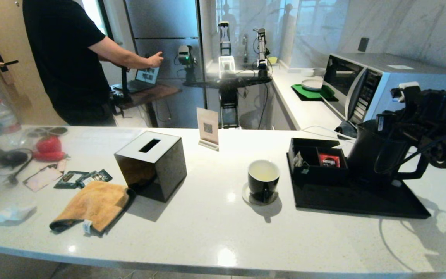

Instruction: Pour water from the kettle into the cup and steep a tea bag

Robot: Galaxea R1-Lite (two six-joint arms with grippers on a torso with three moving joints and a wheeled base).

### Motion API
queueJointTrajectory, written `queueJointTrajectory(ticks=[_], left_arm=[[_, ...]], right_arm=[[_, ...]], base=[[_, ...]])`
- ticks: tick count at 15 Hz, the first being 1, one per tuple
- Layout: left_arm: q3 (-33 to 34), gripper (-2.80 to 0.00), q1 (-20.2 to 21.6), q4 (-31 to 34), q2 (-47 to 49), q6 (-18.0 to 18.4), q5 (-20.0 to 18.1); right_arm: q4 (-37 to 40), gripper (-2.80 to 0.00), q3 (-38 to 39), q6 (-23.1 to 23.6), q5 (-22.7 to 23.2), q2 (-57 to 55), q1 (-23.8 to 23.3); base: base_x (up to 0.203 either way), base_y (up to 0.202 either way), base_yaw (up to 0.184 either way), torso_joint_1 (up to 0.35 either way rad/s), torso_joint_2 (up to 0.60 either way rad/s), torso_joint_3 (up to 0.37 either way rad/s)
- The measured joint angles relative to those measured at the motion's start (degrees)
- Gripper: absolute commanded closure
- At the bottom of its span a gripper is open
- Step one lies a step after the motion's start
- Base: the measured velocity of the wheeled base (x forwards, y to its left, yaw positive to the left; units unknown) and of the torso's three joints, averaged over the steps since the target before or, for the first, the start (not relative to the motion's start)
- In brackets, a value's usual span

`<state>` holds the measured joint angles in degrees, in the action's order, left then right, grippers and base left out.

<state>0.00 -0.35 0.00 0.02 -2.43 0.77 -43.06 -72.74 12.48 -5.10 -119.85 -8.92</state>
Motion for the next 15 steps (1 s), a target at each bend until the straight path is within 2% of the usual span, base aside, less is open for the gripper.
queueJointTrajectory(ticks=[15], left_arm=[[0.0, 0.0, 0.0, 0.0, 0.0, 0.0, 0.0]], right_arm=[[0.8, 0.0, 3.4, -0.3, 0.1, 8.1, -0.1]], base=[[0.0, 0.0, 0.0, 0.0, 0.0, 0.0]])
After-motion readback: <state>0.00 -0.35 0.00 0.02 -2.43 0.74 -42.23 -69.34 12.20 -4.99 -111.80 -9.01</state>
